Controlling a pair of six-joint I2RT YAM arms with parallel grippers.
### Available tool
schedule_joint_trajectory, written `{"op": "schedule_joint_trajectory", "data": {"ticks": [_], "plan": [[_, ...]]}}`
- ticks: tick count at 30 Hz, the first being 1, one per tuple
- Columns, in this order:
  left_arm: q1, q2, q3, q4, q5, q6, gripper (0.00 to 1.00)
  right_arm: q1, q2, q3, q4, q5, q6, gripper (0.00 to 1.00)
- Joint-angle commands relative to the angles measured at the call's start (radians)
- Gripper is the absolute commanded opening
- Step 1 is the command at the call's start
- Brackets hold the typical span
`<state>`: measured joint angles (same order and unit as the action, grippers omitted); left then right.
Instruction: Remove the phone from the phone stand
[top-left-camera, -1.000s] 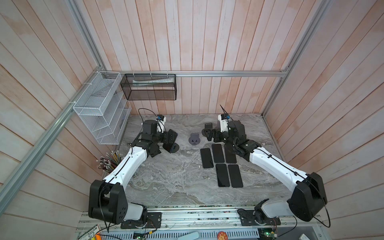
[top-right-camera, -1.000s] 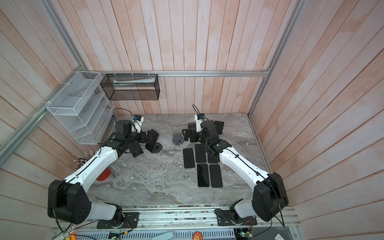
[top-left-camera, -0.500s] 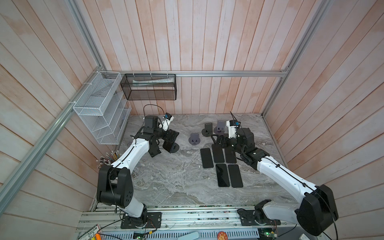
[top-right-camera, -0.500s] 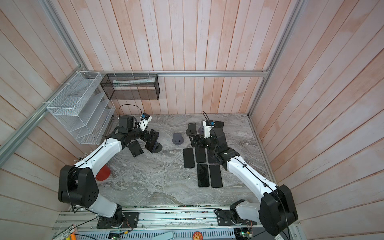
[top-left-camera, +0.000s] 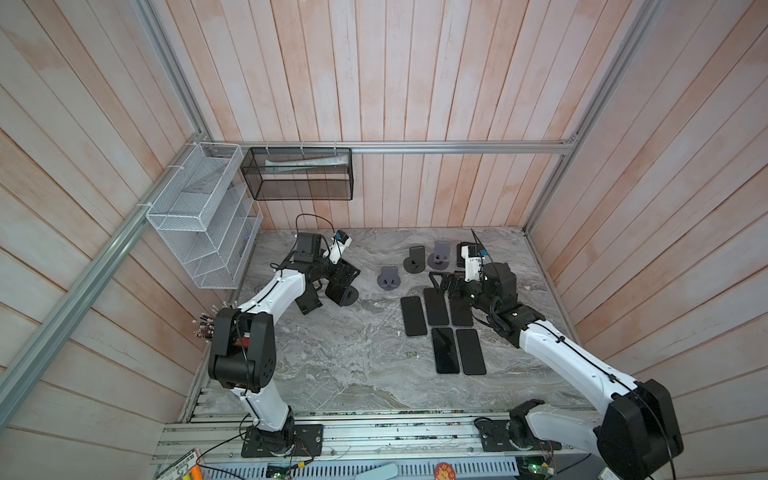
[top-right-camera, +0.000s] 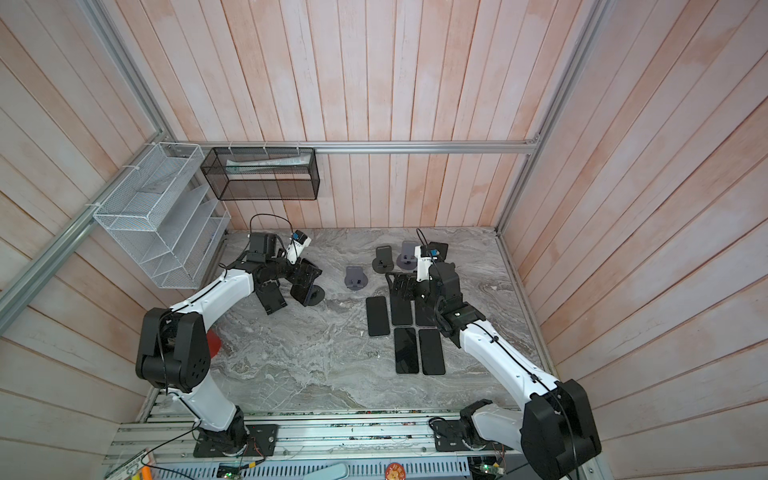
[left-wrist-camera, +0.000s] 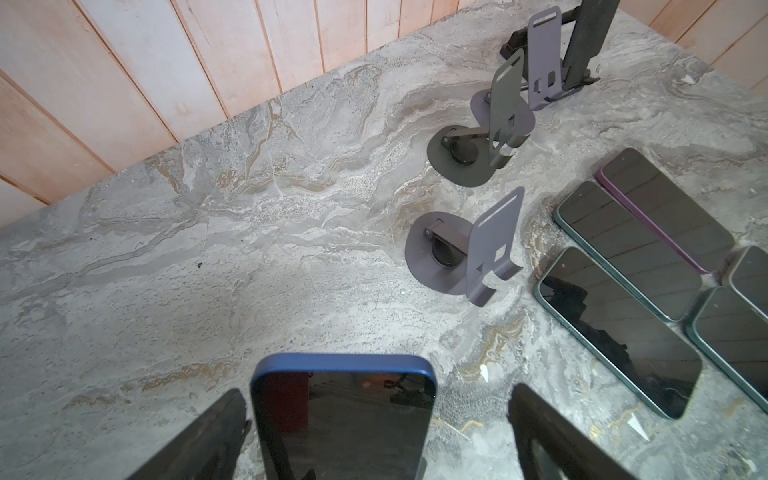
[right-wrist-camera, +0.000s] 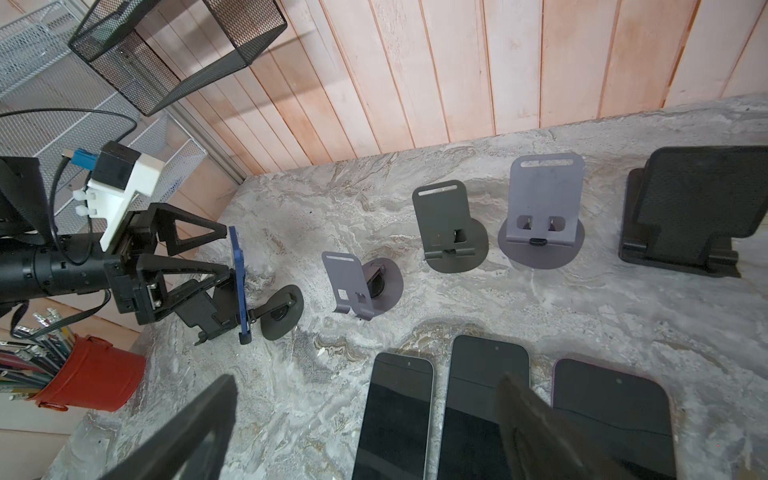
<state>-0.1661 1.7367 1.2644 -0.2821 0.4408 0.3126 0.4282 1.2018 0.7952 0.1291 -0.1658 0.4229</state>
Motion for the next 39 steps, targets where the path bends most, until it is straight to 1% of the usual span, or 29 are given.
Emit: {"op": "schedule_joint_trajectory", "data": {"ticks": [1,7,13,19,24,32,39], "plan": [[0.002,0.024,0.006,0.023,-0.012,0.007,1.00,-0.008,0.001,-0.008,0.036,-0.023,0.011,0.98],[0.001,0.026,-0.001,0.044,-0.042,0.002,1.00,-0.014,0.011,-0.017,0.050,-0.031,0.016,0.98],[0.000,0.047,0.008,0.053,-0.053,0.020,0.98,-0.014,0.015,-0.019,0.052,-0.039,0.018,0.98],[0.000,0.075,0.035,0.019,-0.028,0.029,0.95,-0.014,0.017,-0.022,0.050,-0.040,0.014,0.98],[0.002,0.085,0.040,0.021,-0.007,0.009,0.94,-0.015,0.019,-0.024,0.059,-0.046,0.013,0.98],[0.005,0.091,0.049,0.009,0.004,-0.002,0.87,-0.015,0.016,-0.026,0.062,-0.047,0.011,0.97],[0.004,0.079,0.048,-0.005,0.000,-0.020,0.77,-0.015,0.006,-0.030,0.066,-0.063,0.019,0.96]]}}
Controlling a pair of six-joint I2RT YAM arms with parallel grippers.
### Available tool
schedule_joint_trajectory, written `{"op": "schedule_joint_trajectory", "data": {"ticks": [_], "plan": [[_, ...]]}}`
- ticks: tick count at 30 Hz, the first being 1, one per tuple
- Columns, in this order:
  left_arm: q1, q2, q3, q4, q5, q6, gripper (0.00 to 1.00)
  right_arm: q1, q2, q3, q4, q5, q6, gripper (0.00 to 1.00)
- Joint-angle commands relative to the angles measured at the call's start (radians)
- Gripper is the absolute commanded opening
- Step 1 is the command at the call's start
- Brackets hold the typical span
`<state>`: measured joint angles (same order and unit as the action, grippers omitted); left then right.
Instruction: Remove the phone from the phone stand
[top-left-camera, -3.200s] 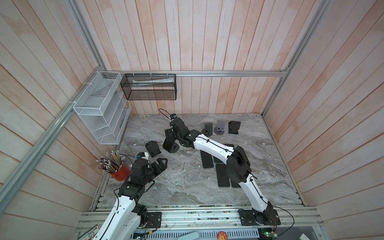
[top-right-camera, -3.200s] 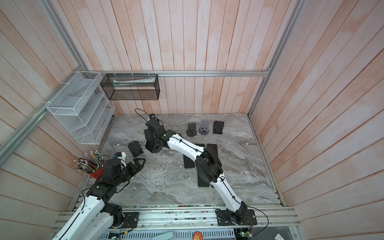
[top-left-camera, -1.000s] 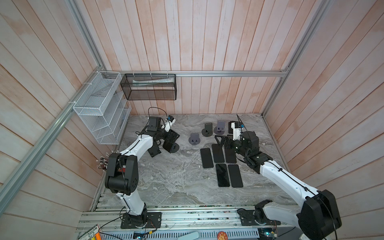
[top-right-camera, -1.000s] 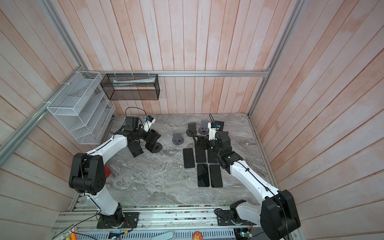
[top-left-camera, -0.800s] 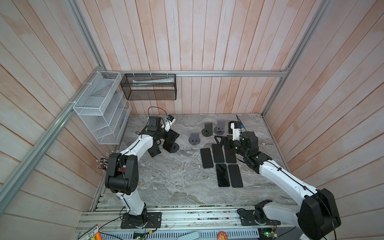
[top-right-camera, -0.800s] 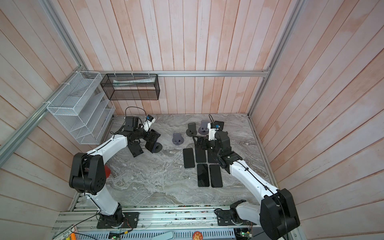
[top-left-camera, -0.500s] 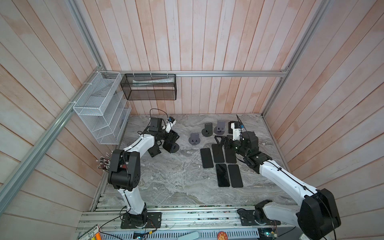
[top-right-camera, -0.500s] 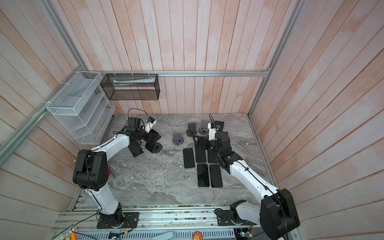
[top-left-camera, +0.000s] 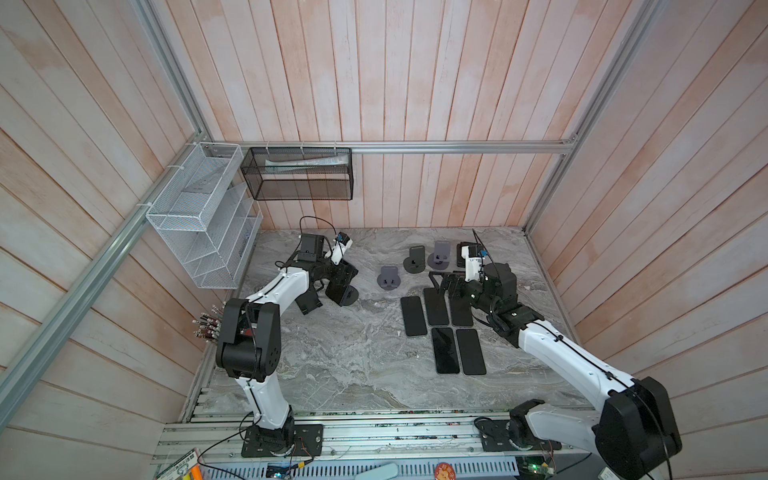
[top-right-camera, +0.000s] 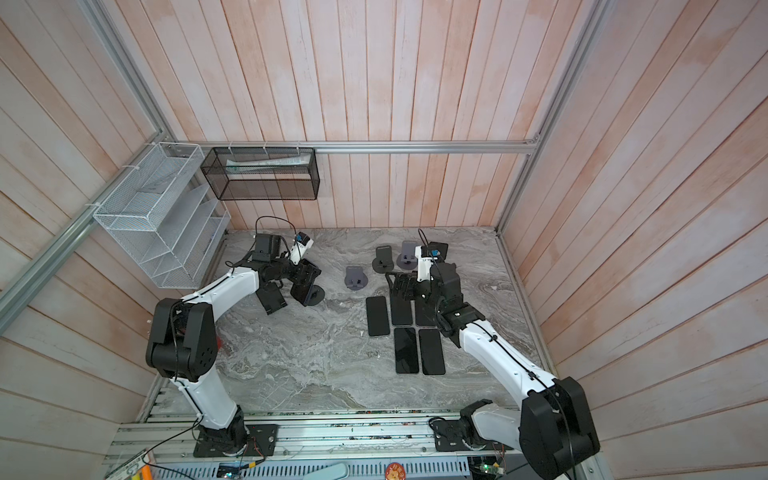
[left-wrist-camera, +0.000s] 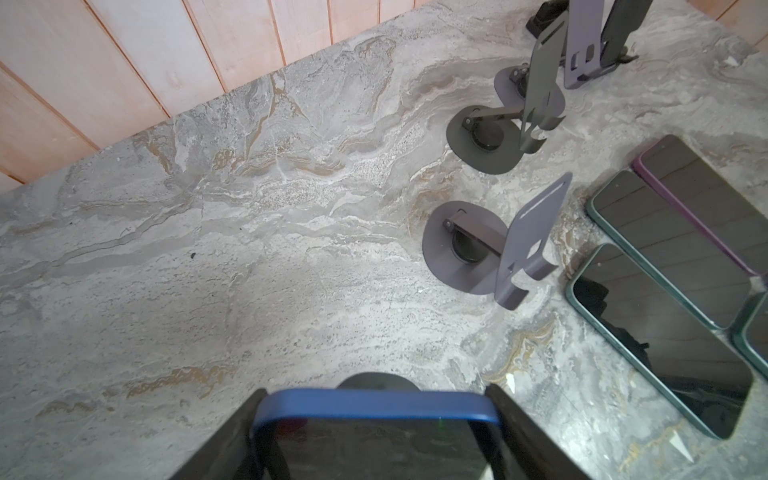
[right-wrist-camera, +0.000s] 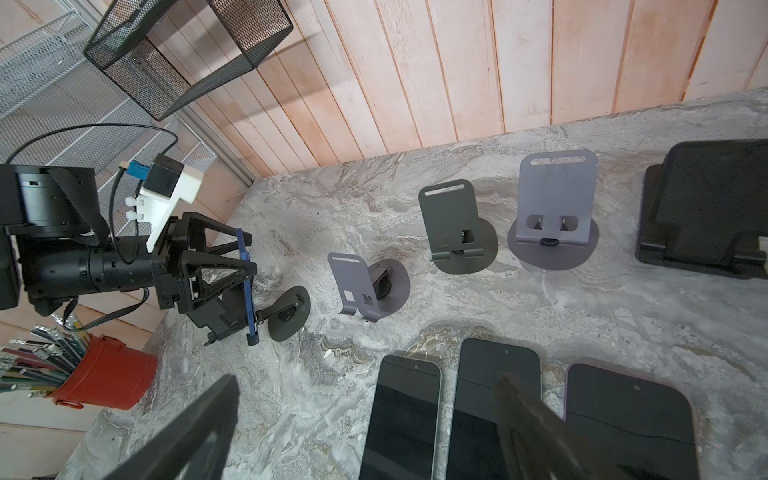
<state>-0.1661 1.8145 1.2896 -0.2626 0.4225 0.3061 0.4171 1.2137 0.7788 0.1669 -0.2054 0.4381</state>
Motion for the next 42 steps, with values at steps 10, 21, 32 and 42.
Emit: {"op": "schedule_joint_trajectory", "data": {"ticks": [10,21,32,42], "plan": [[0.003,-0.002,0.028,-0.033,0.013,-0.034,0.65,-0.004,-0.033,-0.024,0.022,-0.012,-0.004,0.96],[-0.017,-0.079,0.049,-0.069,-0.029,-0.055,0.55,-0.004,-0.043,-0.024,0.023,-0.009,-0.002,0.96],[-0.059,-0.147,0.017,-0.056,-0.073,-0.107,0.54,-0.003,-0.066,-0.029,0.007,0.001,-0.010,0.96],[-0.166,-0.295,-0.001,-0.106,-0.161,-0.246,0.53,-0.011,-0.122,-0.042,-0.031,0.048,-0.014,0.95]]}}
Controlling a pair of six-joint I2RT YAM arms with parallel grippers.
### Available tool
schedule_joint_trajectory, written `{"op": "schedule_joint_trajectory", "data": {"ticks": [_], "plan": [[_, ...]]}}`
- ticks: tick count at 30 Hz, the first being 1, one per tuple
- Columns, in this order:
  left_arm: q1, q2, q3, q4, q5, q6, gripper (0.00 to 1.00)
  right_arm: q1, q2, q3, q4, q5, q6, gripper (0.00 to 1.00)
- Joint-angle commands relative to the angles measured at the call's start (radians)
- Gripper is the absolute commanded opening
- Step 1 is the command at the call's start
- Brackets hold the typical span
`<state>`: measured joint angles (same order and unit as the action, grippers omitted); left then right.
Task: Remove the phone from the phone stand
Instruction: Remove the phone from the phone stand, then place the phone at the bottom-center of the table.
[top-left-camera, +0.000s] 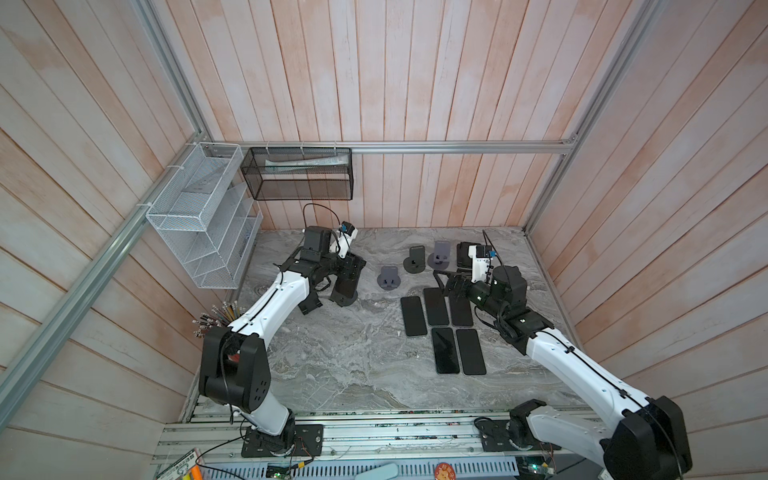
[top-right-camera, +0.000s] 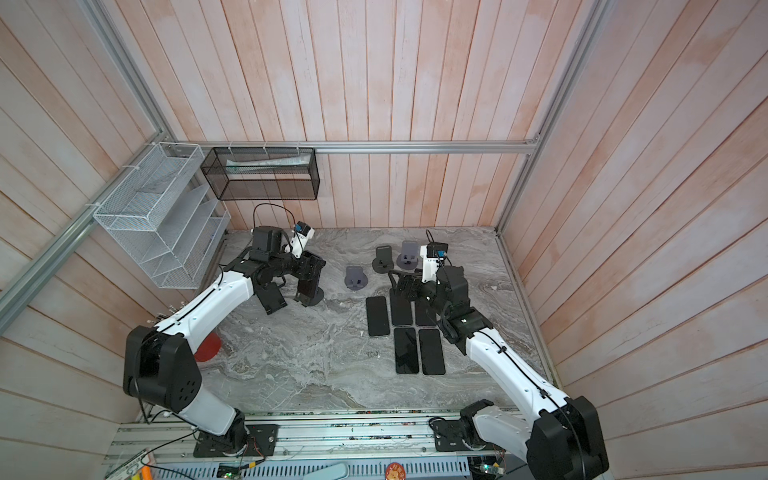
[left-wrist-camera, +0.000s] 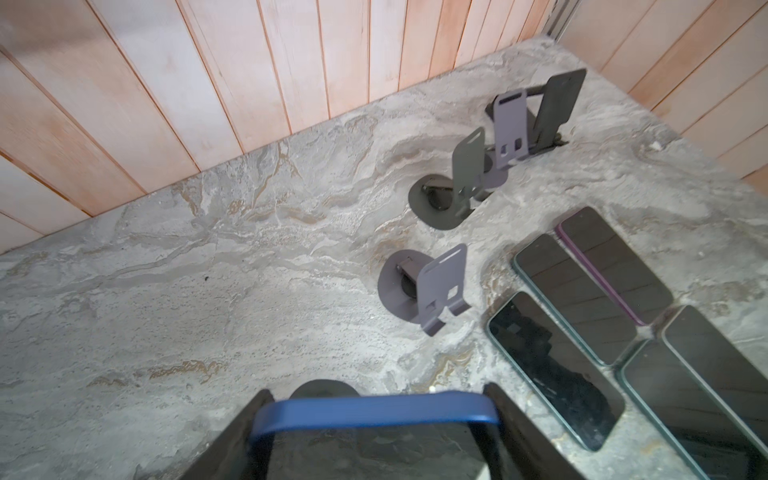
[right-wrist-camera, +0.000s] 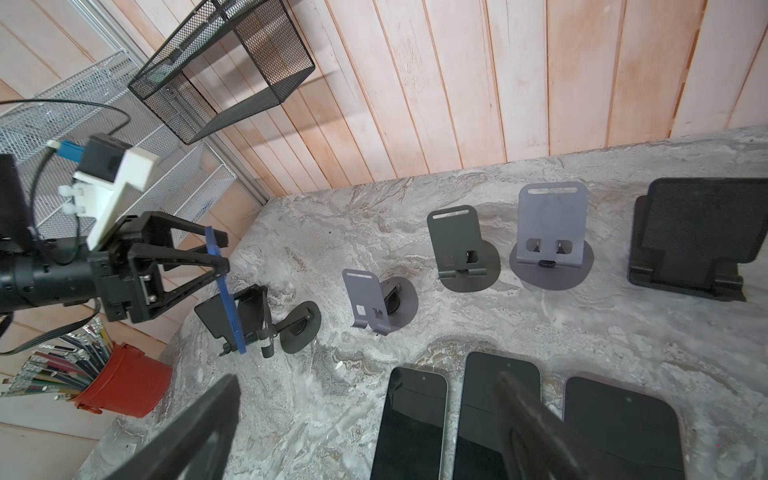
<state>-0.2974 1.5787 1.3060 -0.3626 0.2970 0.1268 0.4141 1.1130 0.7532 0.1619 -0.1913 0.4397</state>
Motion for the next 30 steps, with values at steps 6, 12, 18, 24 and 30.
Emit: {"op": "schedule_joint_trajectory", "data": {"ticks": [6,12,18,24,30], "plan": [[-0.173,-0.160,-0.140,0.020,-0.140,-0.283,0.53,-0.014,-0.071,-0.055,-0.042,0.065,-0.006,0.95],[-0.379,-0.208,-0.264,0.040,-0.325,-0.509,0.53,-0.015,-0.127,-0.101,-0.050,0.085,0.017,0.95],[-0.498,-0.196,-0.323,0.030,-0.369,-0.756,0.51,-0.015,-0.175,-0.142,-0.056,0.077,0.051,0.95],[-0.621,-0.146,-0.319,0.009,-0.415,-0.879,0.50,-0.015,-0.234,-0.173,-0.087,0.100,0.059,0.94],[-0.742,-0.091,-0.312,0.005,-0.486,-0.957,0.47,-0.015,-0.250,-0.178,-0.096,0.093,0.067,0.94]]}}
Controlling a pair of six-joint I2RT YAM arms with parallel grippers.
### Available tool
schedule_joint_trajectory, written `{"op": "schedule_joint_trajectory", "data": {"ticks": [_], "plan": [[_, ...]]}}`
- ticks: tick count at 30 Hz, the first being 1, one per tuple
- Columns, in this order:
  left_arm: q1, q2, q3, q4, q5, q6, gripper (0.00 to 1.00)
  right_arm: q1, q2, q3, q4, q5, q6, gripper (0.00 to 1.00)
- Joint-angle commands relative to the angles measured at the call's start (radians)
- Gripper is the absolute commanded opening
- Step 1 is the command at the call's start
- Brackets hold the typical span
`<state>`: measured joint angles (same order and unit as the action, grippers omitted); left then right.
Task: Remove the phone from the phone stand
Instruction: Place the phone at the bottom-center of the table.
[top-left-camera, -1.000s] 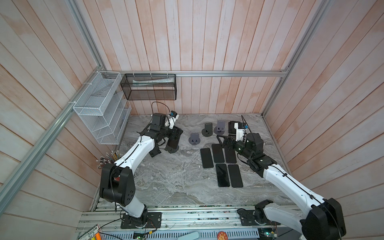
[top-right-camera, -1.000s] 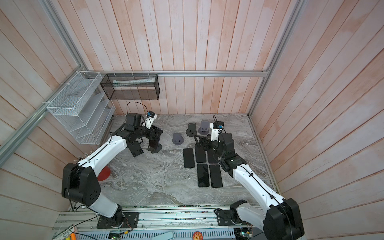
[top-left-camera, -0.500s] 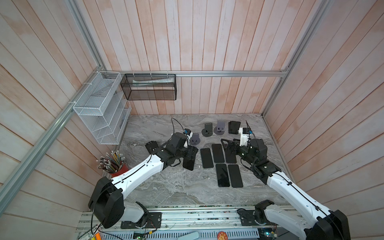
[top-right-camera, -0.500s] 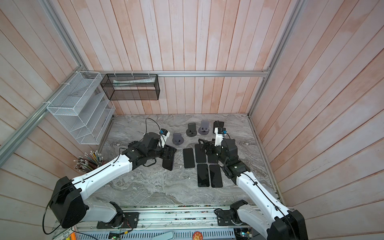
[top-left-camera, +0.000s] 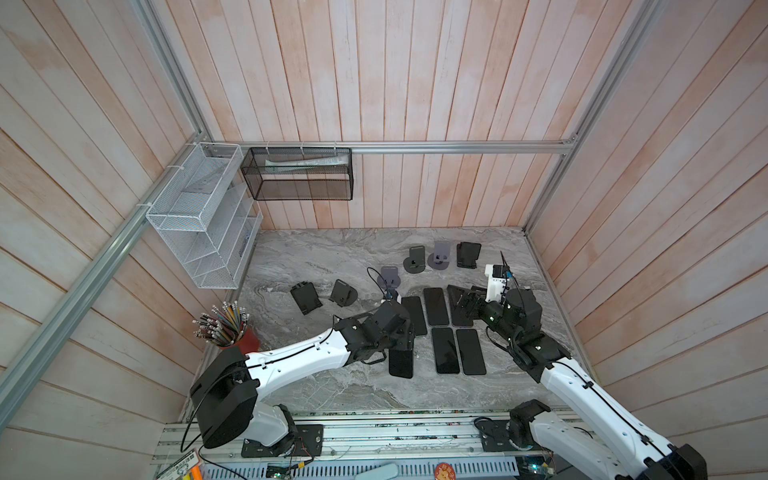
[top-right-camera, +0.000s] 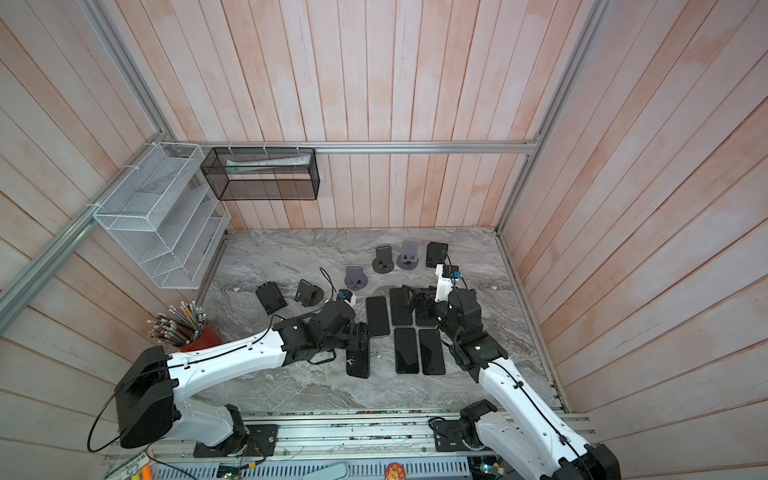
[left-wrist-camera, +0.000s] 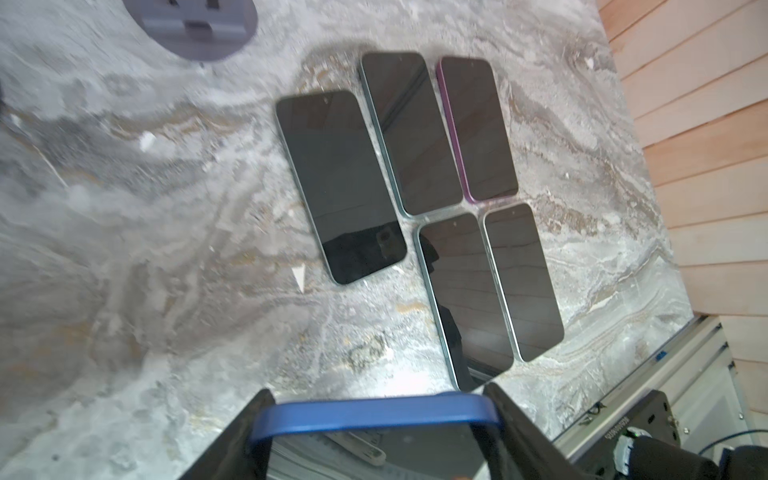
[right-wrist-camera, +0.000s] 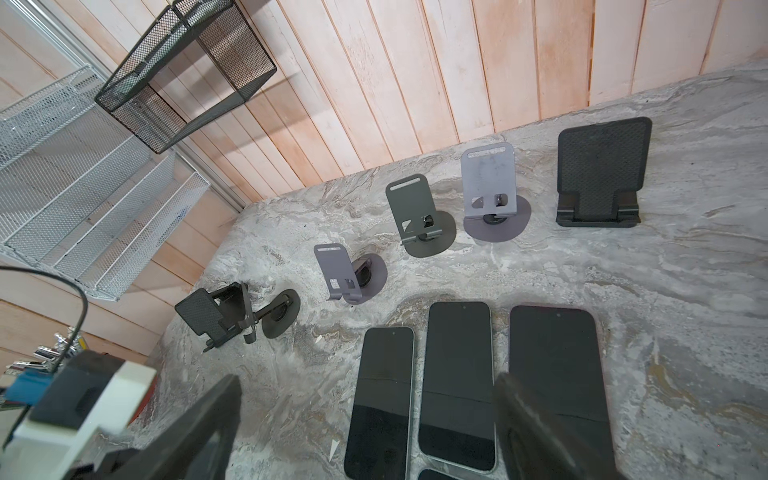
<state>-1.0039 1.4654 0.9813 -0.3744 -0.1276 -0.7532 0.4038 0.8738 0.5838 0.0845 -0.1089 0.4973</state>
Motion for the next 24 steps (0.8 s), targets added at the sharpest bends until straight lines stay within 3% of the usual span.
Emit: {"op": "schedule_joint_trajectory", "data": {"ticks": [1,11,24], "plan": [[-0.046,0.034,0.013,0.009,-0.070,-0.086,0.47,-0.005,-0.011,-0.008,-0.019,0.011,0.009,0.95],[-0.078,0.147,0.035,-0.044,-0.069,-0.235,0.46,-0.006,-0.010,-0.020,-0.022,0.029,0.009,0.94],[-0.078,0.321,0.106,-0.026,0.002,-0.258,0.46,-0.071,-0.056,-0.085,-0.031,0.005,0.002,0.94]]}}
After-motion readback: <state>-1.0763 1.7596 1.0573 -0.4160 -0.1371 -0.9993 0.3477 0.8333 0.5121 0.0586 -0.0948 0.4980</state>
